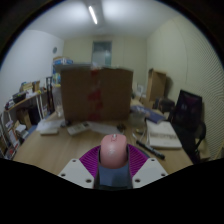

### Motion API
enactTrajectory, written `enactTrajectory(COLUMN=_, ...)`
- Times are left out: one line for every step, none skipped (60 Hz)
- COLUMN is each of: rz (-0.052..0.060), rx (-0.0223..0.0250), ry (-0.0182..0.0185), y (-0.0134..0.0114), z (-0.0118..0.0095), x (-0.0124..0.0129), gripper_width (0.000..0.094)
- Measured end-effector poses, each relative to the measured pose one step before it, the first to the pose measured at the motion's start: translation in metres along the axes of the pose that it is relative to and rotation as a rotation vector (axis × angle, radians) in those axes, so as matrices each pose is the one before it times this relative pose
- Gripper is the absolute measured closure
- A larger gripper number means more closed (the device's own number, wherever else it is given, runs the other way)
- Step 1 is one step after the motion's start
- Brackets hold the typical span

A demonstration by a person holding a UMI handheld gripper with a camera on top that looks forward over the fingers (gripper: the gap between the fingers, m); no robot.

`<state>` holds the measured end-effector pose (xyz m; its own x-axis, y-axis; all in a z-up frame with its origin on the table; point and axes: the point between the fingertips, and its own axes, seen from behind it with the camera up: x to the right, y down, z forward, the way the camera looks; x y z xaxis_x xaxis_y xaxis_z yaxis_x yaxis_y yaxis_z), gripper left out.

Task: Arrange mouse

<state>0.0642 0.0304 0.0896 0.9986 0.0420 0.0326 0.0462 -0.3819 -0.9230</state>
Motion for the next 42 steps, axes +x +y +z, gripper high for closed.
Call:
enactTrajectory(rz=0.0035, rx=-0.02695, ry=-0.00208, y=0.00977, z=0.00746, x=0.0045, gripper_width=0.0566)
enactTrajectory(rz=0.0045, rx=-0.02597, ry=-0.00085, y=0.01095, z=0.00952, x=0.00255, gripper_width=0.0565)
enactTrajectory(rz=0.0066, rx=-0.02656, ry=-0.00383, y=0.00883, z=0.00659, x=0.00606, gripper_width=0.0569)
enactTrajectory(rz=0.0068, rx=-0.02409, ry=-0.00313, y=0.00764, z=0.00543, x=0.00307, gripper_width=0.0569)
enactTrajectory(rz=0.0048, rx=-0.01994, ry=-0.00422, y=0.00643, z=0.00505, x=0.00272, gripper_width=0.0567)
enactTrajectory(rz=0.0012, rx=-0.01482, ry=-0.00488, y=0.00531, z=0.00429, x=0.0019, gripper_width=0.057)
enactTrajectory(rz=-0.0019, rx=-0.01024, ry=-0.00335, y=0.00403, z=0.00396, x=0.00209, gripper_width=0.0566)
enactTrajectory(rz=-0.0034, rx=-0.00631, ry=-0.00064, y=0.00308, z=0.00351, x=0.00241, gripper_width=0.0567)
enactTrajectory(rz=-0.0043, rx=-0.0089, ry=0.00355, y=0.00178, z=0.00423, x=-0.00053, gripper_width=0.0568)
enactTrajectory(rz=-0.0036, rx=-0.00369, ry=0.00282, y=0.00604, z=0.00211, x=0.00251, gripper_width=0.0566)
enactTrajectory(rz=-0.0018, rx=-0.01073, ry=0.00198, y=0.00431, z=0.0021, x=0.00191, gripper_width=0.0566)
enactTrajectory(rz=-0.0019, rx=-0.01708, ry=-0.00166, y=0.00591, z=0.00218, x=0.00111, gripper_width=0.0563)
enactTrajectory(rz=-0.0017, rx=-0.01453, ry=-0.00624, y=0.00508, z=0.00187, x=0.00005, gripper_width=0.0556)
enactTrajectory(rz=-0.0026, rx=-0.00505, ry=-0.00619, y=0.00273, z=0.00171, x=-0.0002, gripper_width=0.0554)
enactTrajectory(rz=-0.0001, rx=-0.00087, ry=-0.00892, y=0.00102, z=0.00032, x=-0.00063, gripper_width=0.0541)
enactTrajectory(rz=0.007, rx=0.00113, ry=-0.00718, y=-0.00167, z=0.00058, x=-0.0011, gripper_width=0.0535)
enactTrajectory(rz=0.012, rx=-0.00566, ry=-0.0092, y=0.00149, z=-0.00006, x=-0.00008, gripper_width=0.0518)
enactTrajectory(rz=0.0169, rx=-0.00796, ry=-0.00789, y=0.00091, z=-0.00064, x=-0.00033, gripper_width=0.0514)
enactTrajectory(rz=0.0192, rx=-0.00262, ry=-0.0068, y=0.00025, z=0.00012, x=-0.00012, gripper_width=0.0499)
enactTrajectory(rz=0.0128, rx=-0.00078, ry=-0.00553, y=-0.00052, z=-0.00002, x=-0.00012, gripper_width=0.0415)
enactTrajectory(rz=0.0058, rx=-0.00045, ry=-0.00484, y=-0.00044, z=0.00016, x=-0.0003, gripper_width=0.0449)
enactTrajectory(rz=0.0, rx=0.00011, ry=-0.00376, y=-0.00057, z=0.00017, x=-0.00025, gripper_width=0.0432)
enactTrajectory(rz=-0.0014, rx=0.00006, ry=-0.00347, y=-0.00047, z=0.00004, x=-0.00038, gripper_width=0.037)
enactTrajectory(rz=-0.0021, rx=-0.00037, ry=-0.00346, y=-0.00021, z=0.00025, x=-0.00058, gripper_width=0.0388)
enactTrajectory(rz=-0.0001, rx=-0.00184, ry=-0.00431, y=-0.00031, z=-0.00028, x=-0.00119, gripper_width=0.0362)
enactTrajectory(rz=-0.0015, rx=0.00314, ry=-0.00614, y=-0.00008, z=-0.00093, x=-0.0013, gripper_width=0.0299)
enactTrajectory(rz=0.0001, rx=0.00311, ry=-0.00701, y=0.00005, z=-0.00155, x=-0.0016, gripper_width=0.0236)
enactTrajectory(rz=0.0047, rx=0.00585, ry=-0.00253, y=-0.00056, z=-0.0019, x=-0.0006, gripper_width=0.0173)
enactTrajectory(rz=0.0044, rx=0.01074, ry=-0.0026, y=-0.00152, z=-0.00245, x=-0.00076, gripper_width=0.011)
enactTrajectory(rz=0.003, rx=0.01192, ry=-0.00098, y=-0.00246, z=-0.00441, x=-0.00037, gripper_width=0.0047)
enactTrajectory(rz=0.0011, rx=0.01533, ry=-0.00467, y=-0.0026, z=-0.00345, x=-0.00108, gripper_width=0.0077)
enactTrajectory(rz=0.0007, rx=0.01435, ry=-0.00888, y=-0.00247, z=-0.00432, x=-0.00201, gripper_width=0.0095)
enactTrajectory(rz=0.0014, rx=0.01118, ry=-0.00686, y=-0.00177, z=-0.00497, x=-0.00143, gripper_width=0.0105)
enactTrajectory(rz=0.0055, rx=0.0113, ry=-0.00574, y=-0.00203, z=-0.00544, x=-0.00126, gripper_width=0.0101)
enactTrajectory(rz=0.0069, rx=0.00968, ry=-0.00528, y=-0.00159, z=-0.00565, x=-0.00098, gripper_width=0.0101)
enactTrajectory(rz=0.0064, rx=0.00719, ry=-0.00568, y=-0.00126, z=-0.00634, x=-0.00088, gripper_width=0.01)
enactTrajectory(rz=0.0052, rx=0.00612, ry=-0.00694, y=-0.00121, z=-0.00501, x=0.00045, gripper_width=0.0098)
enactTrajectory(rz=0.0028, rx=0.00624, ry=-0.00739, y=-0.00037, z=-0.00769, x=-0.00138, gripper_width=0.0096)
enactTrajectory(rz=0.0007, rx=0.00788, ry=-0.00946, y=-0.00031, z=-0.00815, x=-0.00171, gripper_width=0.0101)
enactTrajectory(rz=-0.0014, rx=0.00888, ry=-0.01119, y=-0.00043, z=-0.00707, x=-0.00139, gripper_width=0.0098)
enactTrajectory(rz=-0.0035, rx=0.00581, ry=-0.00944, y=-0.00034, z=-0.01147, x=-0.00117, gripper_width=0.01)
enactTrajectory(rz=-0.004, rx=0.00576, ry=-0.00821, y=0.00054, z=-0.00927, x=-0.00137, gripper_width=0.01)
